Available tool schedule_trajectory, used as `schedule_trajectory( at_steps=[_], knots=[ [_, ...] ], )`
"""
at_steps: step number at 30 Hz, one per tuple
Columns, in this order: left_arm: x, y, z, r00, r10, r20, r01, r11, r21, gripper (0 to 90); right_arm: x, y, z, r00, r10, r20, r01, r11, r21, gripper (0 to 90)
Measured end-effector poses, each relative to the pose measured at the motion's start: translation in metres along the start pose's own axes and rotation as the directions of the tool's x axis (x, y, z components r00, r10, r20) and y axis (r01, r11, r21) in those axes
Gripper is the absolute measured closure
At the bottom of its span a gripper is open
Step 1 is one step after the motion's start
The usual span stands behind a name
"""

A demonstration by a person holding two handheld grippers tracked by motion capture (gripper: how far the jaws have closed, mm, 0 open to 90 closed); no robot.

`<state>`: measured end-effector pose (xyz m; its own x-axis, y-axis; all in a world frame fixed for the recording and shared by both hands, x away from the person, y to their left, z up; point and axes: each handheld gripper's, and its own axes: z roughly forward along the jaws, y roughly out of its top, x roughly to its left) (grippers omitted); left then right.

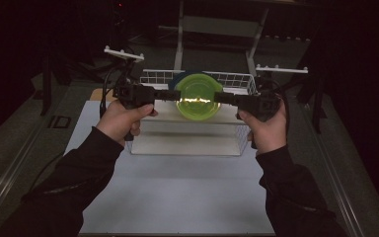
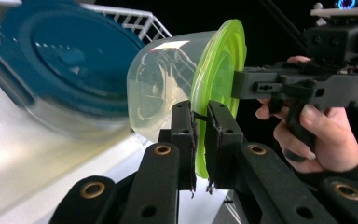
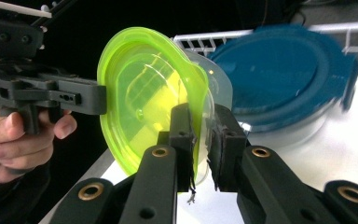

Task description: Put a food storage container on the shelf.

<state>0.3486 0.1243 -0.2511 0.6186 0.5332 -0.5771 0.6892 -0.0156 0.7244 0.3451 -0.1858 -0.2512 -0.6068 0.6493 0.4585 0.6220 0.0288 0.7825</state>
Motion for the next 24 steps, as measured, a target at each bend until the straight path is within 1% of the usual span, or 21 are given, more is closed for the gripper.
schedule_trajectory(
  at_steps=[4,7,11,14,16,19,20,22,24],
  knots=[
    [0.002,0.013,0.003,0.9998,-0.007,-0.018,0.007,1.0,-0.005,81.8,-0.003,0.014,0.004,0.9999,0.006,0.014,-0.006,1.0,-0.013,80.5],
    [0.008,0.02,0.008,0.9995,-0.024,-0.018,0.025,0.9997,0.005,81.7,-0.008,0.02,0.009,0.9995,0.015,0.029,-0.014,1.0,-0.012,80.3],
    [0.017,0.027,0.015,0.9986,-0.05,-0.018,0.05,0.9987,0.012,81.6,-0.014,0.028,0.015,0.9985,0.027,0.048,-0.027,1.0,0.003,80.3],
    [0.02,0.03,0.021,0.9975,-0.066,-0.026,0.067,0.9976,0.018,81.5,-0.02,0.033,0.018,0.9973,0.031,0.067,-0.032,0.999,0.013,80.1],
    [0.024,0.031,0.024,0.9962,-0.084,-0.023,0.084,0.996,0.03,81.5,-0.023,0.035,0.02,0.9966,0.037,0.074,-0.038,0.999,0.023,80.1],
    [0.028,0.032,0.026,0.9952,-0.097,-0.016,0.097,0.995,0.024,81.4,-0.029,0.036,0.022,0.9965,0.051,0.066,-0.053,0.998,0.026,80.1],
    [0.029,0.033,0.027,0.995,-0.099,-0.014,0.099,0.9948,0.024,81.3,-0.029,0.037,0.023,0.9964,0.054,0.064,-0.056,0.998,0.028,80.0],
    [0.03,0.035,0.028,0.9943,-0.106,-0.011,0.106,0.994,0.025,81.2,-0.03,0.039,0.024,0.9959,0.051,0.075,-0.053,0.998,0.03,79.9],
    [0.034,0.036,0.029,0.9931,-0.118,0.004,0.117,0.9926,0.031,80.9,-0.031,0.041,0.025,0.9955,0.055,0.077,-0.058,0.998,0.037,79.5]
  ],
)
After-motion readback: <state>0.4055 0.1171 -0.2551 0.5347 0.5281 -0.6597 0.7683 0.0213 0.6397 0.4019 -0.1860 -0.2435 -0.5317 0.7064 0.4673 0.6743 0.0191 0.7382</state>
